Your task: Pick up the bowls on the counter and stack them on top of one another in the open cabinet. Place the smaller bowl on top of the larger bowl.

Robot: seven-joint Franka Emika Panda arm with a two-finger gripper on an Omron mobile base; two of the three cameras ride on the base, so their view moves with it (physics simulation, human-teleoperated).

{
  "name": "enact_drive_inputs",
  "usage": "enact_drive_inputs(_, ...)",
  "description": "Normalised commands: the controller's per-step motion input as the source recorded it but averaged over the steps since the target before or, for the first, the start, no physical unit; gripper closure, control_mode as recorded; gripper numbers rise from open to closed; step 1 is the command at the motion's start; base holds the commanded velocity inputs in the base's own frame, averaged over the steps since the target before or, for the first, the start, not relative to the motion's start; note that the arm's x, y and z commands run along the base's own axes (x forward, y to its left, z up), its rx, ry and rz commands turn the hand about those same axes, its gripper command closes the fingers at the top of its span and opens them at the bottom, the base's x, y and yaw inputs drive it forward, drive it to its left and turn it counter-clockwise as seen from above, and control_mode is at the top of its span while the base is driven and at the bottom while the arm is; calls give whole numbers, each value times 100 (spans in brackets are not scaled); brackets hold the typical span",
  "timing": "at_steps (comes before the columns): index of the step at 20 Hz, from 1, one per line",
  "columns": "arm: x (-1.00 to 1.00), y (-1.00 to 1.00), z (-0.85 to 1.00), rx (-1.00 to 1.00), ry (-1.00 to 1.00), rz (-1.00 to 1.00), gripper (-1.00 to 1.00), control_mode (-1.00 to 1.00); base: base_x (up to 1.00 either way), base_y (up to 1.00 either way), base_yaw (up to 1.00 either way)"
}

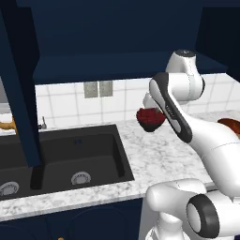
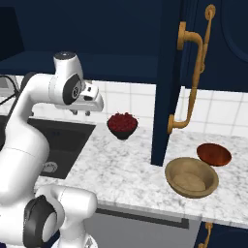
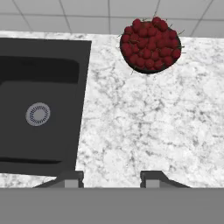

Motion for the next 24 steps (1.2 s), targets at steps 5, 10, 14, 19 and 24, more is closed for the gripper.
enact_drive_inputs(5,-13,-12,-3,-1,0,-2,-100,-100,0,0,0)
enact_drive_inputs(10,-22,-18,-1,0,0,-3,-100,-100,0,0,0)
enact_drive_inputs(14,-36,-4,-6,0,-1,0,-100,100,-50,-8,0)
enact_drive_inputs(19,0,0,0,0,0,0,-100,100,-97,-25,0)
enact_drive_inputs(24,0,0,0,0,0,0,-100,100,-68,-63,-2)
